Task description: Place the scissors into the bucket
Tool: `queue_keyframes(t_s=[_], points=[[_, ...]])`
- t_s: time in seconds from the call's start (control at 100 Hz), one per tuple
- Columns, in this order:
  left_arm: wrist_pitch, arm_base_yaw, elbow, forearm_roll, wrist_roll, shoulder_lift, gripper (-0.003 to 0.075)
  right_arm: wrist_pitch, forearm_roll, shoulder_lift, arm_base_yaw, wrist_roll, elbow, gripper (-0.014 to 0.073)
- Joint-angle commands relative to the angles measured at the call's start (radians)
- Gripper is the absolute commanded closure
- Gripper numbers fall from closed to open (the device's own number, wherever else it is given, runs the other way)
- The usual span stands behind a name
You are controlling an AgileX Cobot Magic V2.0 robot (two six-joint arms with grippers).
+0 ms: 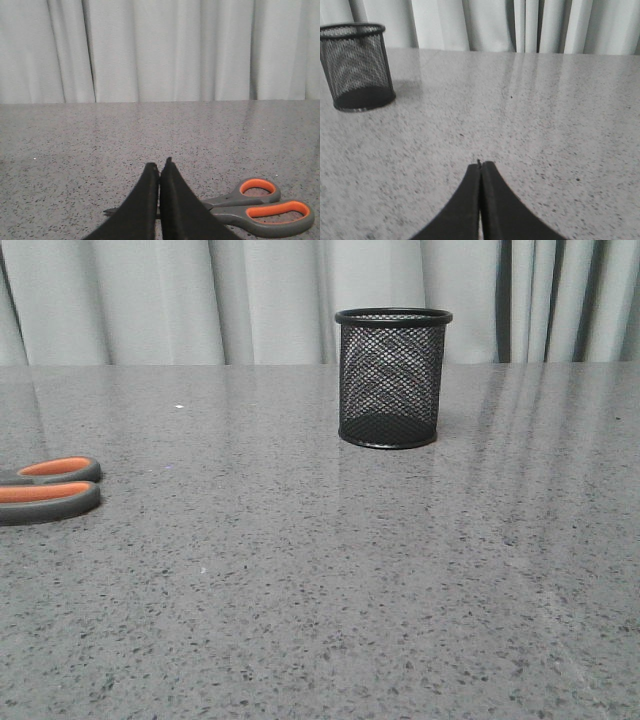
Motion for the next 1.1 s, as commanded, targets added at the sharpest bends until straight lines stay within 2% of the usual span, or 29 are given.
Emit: queue_keyframes(t_s=[0.0, 0.3, 0.63, 0.84, 1.0, 1.09], points=[[-0.08, 0.0, 0.028, -0.011, 0.0, -0.025, 0.0741, -0.102, 0.094, -0.025, -0.006, -0.003, 0.017, 0.0666], [-0.08, 0.0, 0.028, -0.057, 0.0, -0.025, 0.0741, -0.172, 0.453, -0.025, -0.006, -0.003, 0.016, 0.0666], [-0.08, 0.0, 0.028, -0.463, 0.0, -0.025, 0.0741, -0.171, 0.728, -0.025, -0.006, -0.003, 0.016, 0.0666], [-0.086, 0.0, 0.003, -0.689, 0.0, -0.025, 0.0741, -0.167, 0.732, -0.025, -0.006, -0.003, -0.009, 0.0656], [-0.057, 0.0, -0.093, -0.733, 0.0, -0.022, 0.0741, -0.088, 0.687, 0.006, -0.006, -0.011, -0.081, 0.0637], [-0.009, 0.0, -0.177, -0.695, 0.002, 0.006, 0.0741, -0.019, 0.587, 0.07, -0.006, -0.015, -0.147, 0.0637]])
